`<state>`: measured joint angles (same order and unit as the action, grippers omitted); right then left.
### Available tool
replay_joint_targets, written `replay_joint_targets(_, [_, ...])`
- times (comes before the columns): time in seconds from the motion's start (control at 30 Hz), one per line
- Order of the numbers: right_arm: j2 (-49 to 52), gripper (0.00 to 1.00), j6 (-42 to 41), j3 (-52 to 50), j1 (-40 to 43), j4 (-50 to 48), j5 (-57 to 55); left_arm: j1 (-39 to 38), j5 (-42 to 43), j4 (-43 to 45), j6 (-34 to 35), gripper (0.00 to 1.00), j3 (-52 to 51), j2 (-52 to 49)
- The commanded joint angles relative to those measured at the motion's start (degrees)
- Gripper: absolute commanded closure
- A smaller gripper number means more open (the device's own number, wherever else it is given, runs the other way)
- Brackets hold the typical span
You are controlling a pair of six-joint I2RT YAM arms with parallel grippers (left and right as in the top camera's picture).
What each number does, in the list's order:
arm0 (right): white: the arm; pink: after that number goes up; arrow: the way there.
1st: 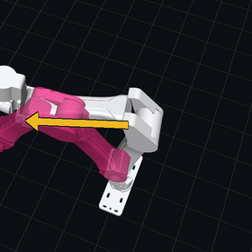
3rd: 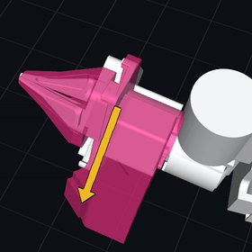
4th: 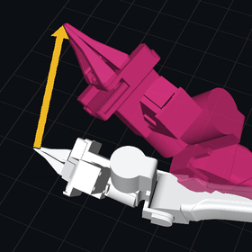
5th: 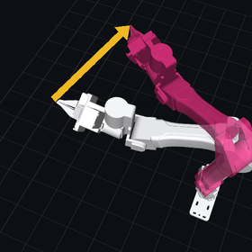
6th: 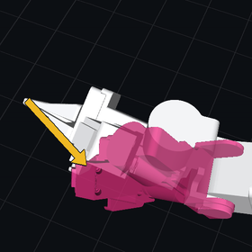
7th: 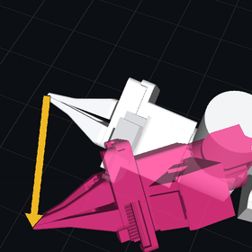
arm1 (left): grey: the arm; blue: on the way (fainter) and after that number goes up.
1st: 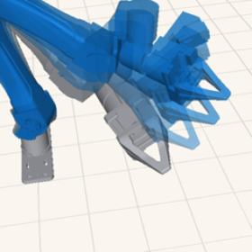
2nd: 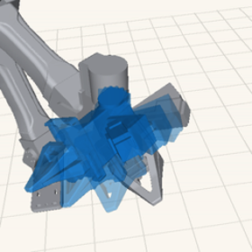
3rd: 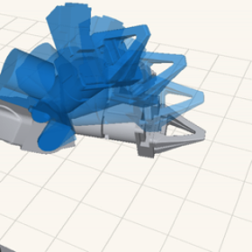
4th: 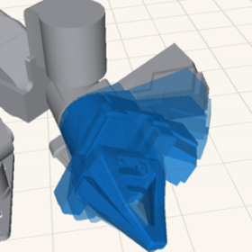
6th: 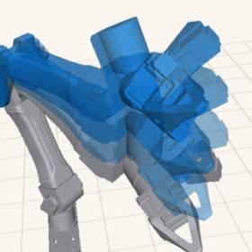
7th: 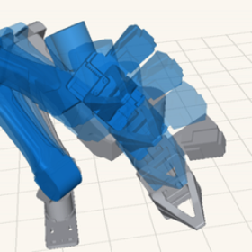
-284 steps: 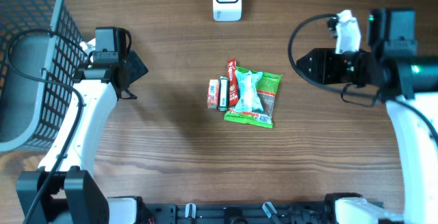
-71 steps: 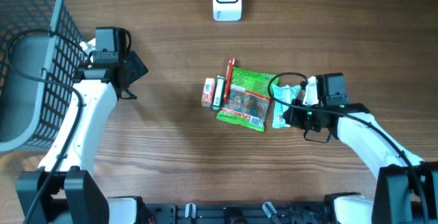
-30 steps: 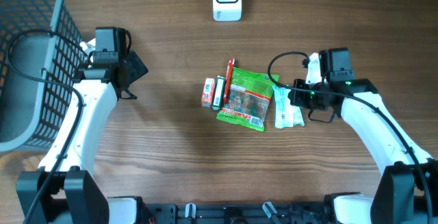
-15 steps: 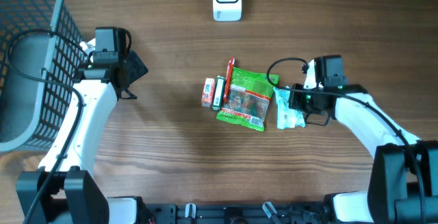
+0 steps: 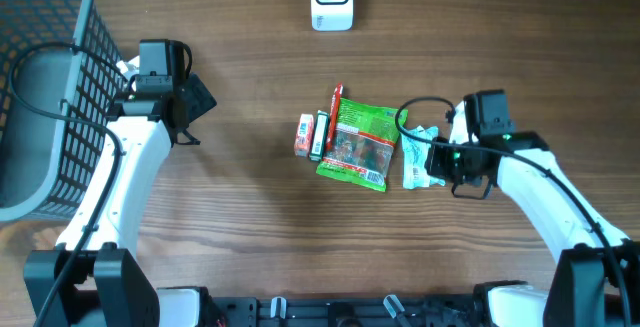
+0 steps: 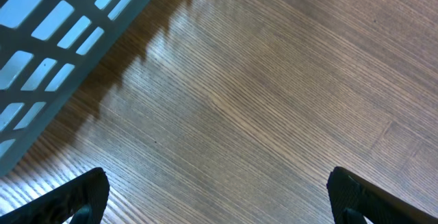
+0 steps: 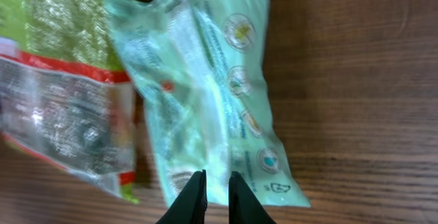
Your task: Scan the item barcode
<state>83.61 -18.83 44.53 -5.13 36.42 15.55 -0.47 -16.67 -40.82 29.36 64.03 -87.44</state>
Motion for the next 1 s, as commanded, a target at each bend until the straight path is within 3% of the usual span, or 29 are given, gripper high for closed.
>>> replay_joint_targets(0.0, [1.7, 0.86, -3.9, -5.0, -0.2, -4.6, -2.3, 0.2, -0.9, 0.0, -0.6, 0.0, 0.0, -0.3])
replay_joint_targets(0.17, [1.9, 0.93, -4.0, -5.8, -0.2, -6.2, -2.1, 0.2, -0.9, 0.0, -0.6, 0.0, 0.0, -0.3])
replay_joint_targets(0.3, [0.6, 0.78, -1.9, 4.3, -0.2, 0.1, 3.8, 0.2, -0.9, 0.0, -0.6, 0.0, 0.0, -0.3])
replay_joint_targets(0.43, [0.3, 0.71, 0.0, 12.7, -0.2, 4.5, 4.0, 0.2, -1.0, 0.0, -0.6, 0.0, 0.0, -0.3])
replay_joint_targets(0.73, [5.4, 0.7, 2.9, 8.3, -0.2, -7.8, 3.3, 0.2, -1.0, 0.0, -0.6, 0.0, 0.0, -0.3])
replay_joint_targets(0.97, [12.9, 0.7, 5.2, 8.0, -0.2, -10.7, 1.6, 0.2, -0.9, 0.0, -0.6, 0.0, 0.0, -0.3])
